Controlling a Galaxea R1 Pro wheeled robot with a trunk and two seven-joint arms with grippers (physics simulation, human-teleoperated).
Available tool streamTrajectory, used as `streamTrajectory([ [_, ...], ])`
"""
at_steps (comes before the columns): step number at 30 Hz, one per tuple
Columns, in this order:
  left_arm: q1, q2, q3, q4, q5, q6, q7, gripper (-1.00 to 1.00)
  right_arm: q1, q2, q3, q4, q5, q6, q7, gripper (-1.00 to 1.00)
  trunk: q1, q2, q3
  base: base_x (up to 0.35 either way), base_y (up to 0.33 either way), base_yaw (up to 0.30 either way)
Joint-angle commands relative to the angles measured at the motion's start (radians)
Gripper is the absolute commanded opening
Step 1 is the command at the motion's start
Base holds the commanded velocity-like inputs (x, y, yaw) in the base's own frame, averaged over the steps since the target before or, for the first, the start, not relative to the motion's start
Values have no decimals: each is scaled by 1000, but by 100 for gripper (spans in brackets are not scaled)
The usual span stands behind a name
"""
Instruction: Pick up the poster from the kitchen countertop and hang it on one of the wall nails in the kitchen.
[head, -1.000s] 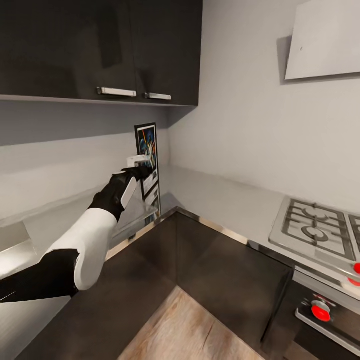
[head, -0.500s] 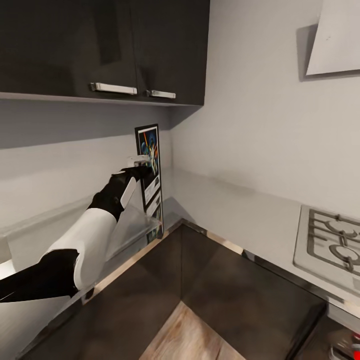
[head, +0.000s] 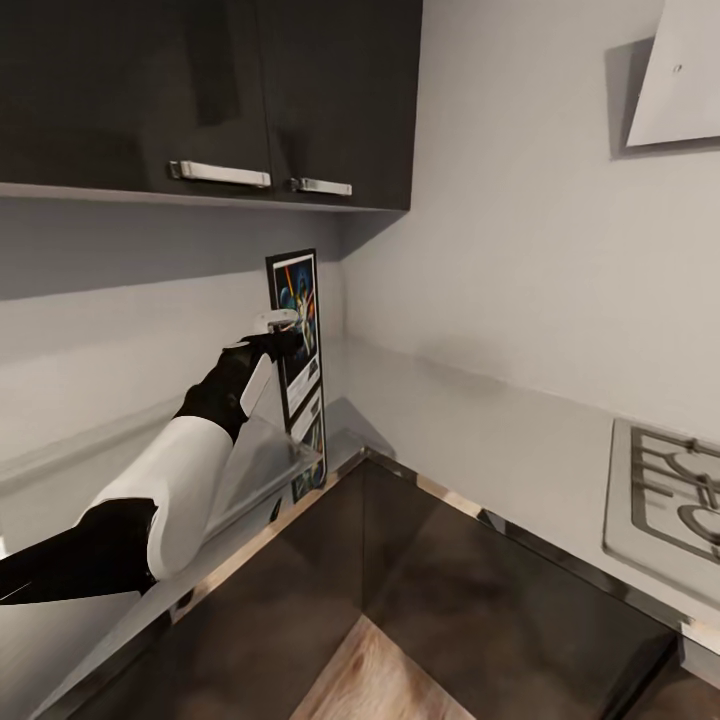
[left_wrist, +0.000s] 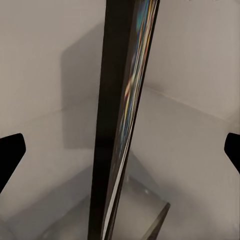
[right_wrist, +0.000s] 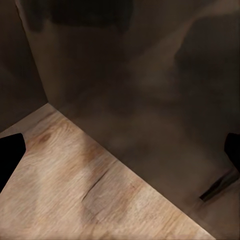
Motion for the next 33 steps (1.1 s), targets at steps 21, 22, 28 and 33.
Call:
streamTrajectory([
  [21, 0, 0, 4, -1, 0, 5, -1, 100, 0, 0, 0, 4, 1, -1, 0, 100, 0, 0, -1, 65, 0, 0],
  [22, 0, 0, 4, -1, 0, 5, -1, 100, 0, 0, 0, 4, 1, -1, 0, 100, 0, 0, -1, 5, 0, 0],
  [28, 0, 0, 4, 1, 0, 7, -1, 100, 0, 0, 0, 5, 1, -1, 0, 100, 0, 0, -1, 1, 0, 0],
  [33, 0, 0, 4, 1, 0, 10, -1, -100, 0, 0, 0, 5, 1, -1, 0, 100, 0, 0, -1, 0, 0, 0],
])
